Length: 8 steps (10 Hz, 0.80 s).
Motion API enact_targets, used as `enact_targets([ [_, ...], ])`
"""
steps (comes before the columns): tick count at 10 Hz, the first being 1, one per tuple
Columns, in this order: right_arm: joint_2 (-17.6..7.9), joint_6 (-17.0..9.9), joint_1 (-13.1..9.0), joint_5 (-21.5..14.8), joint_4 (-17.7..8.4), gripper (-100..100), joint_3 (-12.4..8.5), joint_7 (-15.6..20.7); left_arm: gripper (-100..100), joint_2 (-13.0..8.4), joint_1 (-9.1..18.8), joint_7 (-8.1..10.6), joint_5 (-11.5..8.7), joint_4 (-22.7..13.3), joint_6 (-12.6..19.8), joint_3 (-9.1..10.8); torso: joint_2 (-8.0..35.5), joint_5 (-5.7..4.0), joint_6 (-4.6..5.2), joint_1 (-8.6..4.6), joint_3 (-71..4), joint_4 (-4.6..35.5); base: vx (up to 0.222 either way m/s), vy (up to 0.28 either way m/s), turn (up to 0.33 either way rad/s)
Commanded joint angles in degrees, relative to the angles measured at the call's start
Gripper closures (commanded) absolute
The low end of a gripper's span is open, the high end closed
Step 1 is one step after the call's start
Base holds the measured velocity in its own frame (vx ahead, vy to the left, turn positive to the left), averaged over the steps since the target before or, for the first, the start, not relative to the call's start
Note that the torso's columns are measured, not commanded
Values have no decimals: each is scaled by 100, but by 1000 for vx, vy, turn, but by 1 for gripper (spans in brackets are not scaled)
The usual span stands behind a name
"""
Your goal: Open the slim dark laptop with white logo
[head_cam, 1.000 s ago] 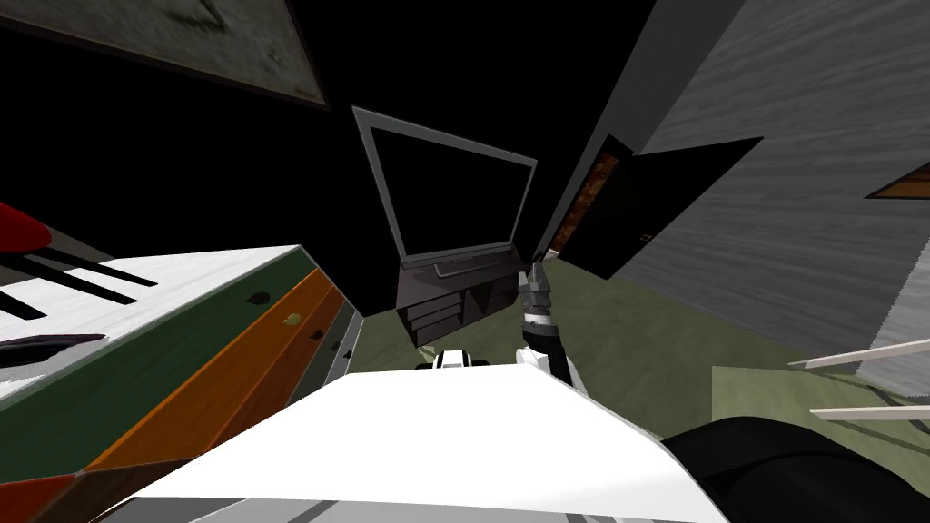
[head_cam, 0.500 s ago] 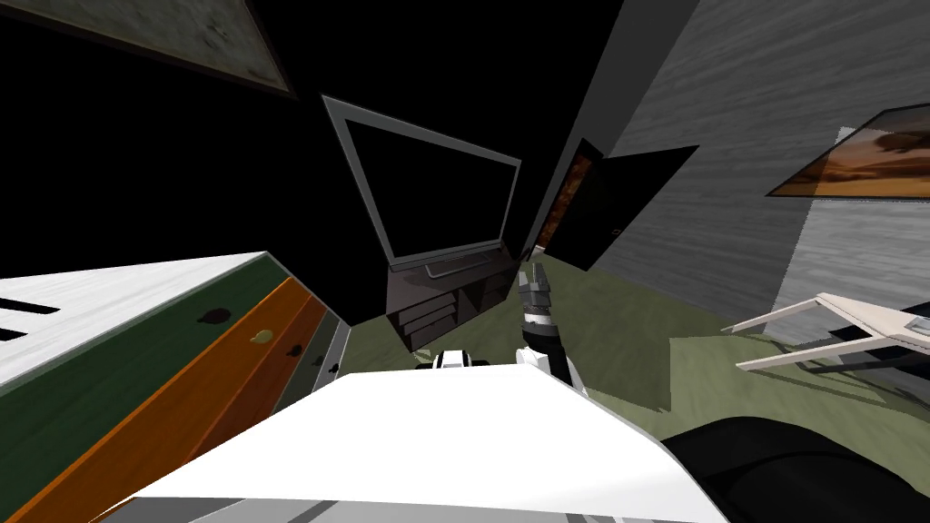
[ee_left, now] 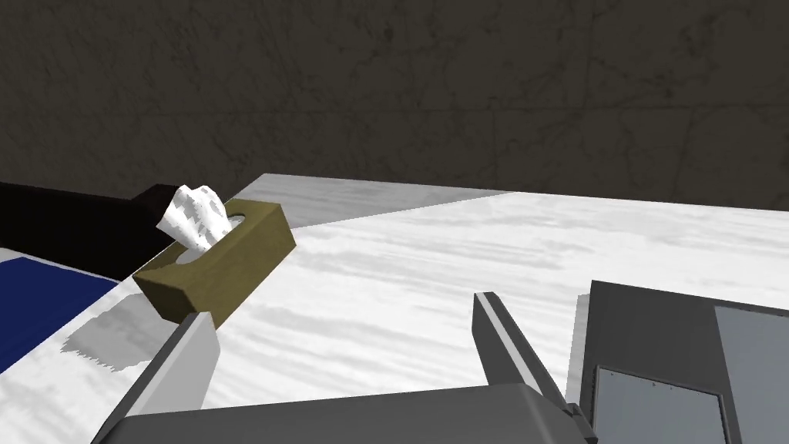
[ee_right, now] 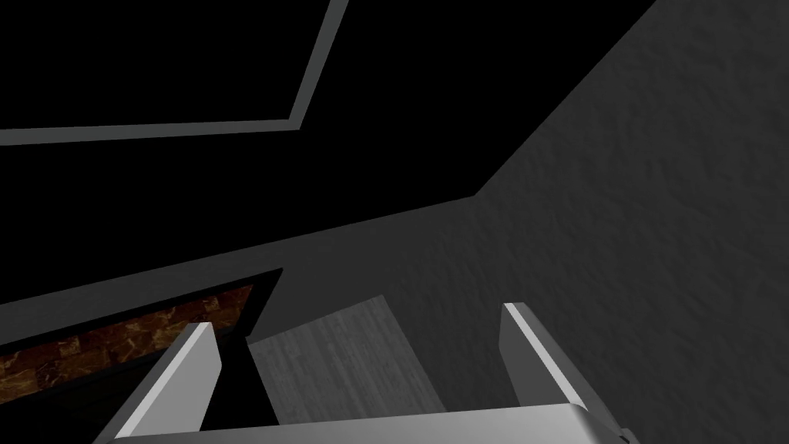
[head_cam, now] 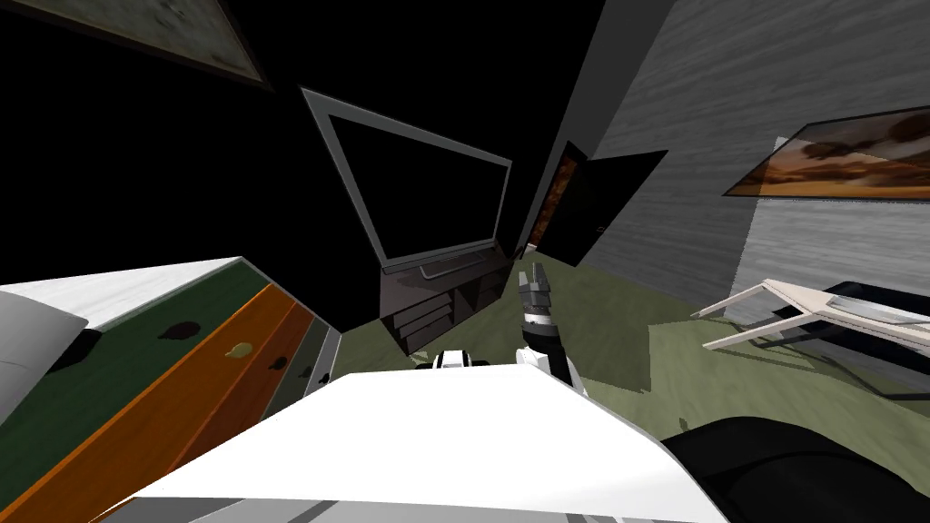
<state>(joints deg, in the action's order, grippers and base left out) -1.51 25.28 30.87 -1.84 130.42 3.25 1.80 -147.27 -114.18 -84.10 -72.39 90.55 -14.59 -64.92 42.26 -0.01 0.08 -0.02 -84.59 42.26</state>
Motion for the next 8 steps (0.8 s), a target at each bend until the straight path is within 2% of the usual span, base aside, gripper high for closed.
enact_targets([
  [1, 0, 0, 1, 0, 0, 0, 0, 0, -100, -358, -382, -174, -6, -352, -72, -69, 2, 2, -11, 4, 2, 2, -7, 12, -236],
  [2, 0, 0, 0, 0, 0, 0, 0, 0, -100, -492, -382, -174, -6, -352, -72, -69, 2, 2, -5, 5, 2, 1, -8, 13, -125],
  [3, 0, 0, 1, 0, 0, 0, -1, 0, -100, -638, -495, -350, -46, -473, -66, -152, 3, 0, -13, 2, 2, 3, -9, 10, -250],
  [4, 0, 0, 0, 0, 0, 0, 0, 0, -100, -760, -495, -350, -46, -473, -66, -152, 2, 2, -4, 1, 2, 1, -6, 10, -96],
  [5, 0, 0, 1, 0, 0, 0, -1, 0, -100, -920, -593, -508, -77, -582, -64, -224, 3, -1, -15, 0, 3, 3, -6, 11, -151],
  [6, 0, 0, 1, 0, 0, 0, 0, 0, -100, -997, -593, -508, -77, -582, -64, -224, 3, 1, -6, 1, 3, 2, -6, 11, -98],
  [7, 0, 0, 1, 0, 0, 0, -1, 0, -100, -1203, -677, -645, -99, -677, -62, -284, 3, 1, -12, 2, 3, 3, -7, 8, -133],
  [8, 0, 0, 1, 0, 0, 0, 0, 0, -100, -1203, -677, -645, -99, -677, -62, -284, 3, 1, -7, 2, 3, 2, -7, 8, -108],
])
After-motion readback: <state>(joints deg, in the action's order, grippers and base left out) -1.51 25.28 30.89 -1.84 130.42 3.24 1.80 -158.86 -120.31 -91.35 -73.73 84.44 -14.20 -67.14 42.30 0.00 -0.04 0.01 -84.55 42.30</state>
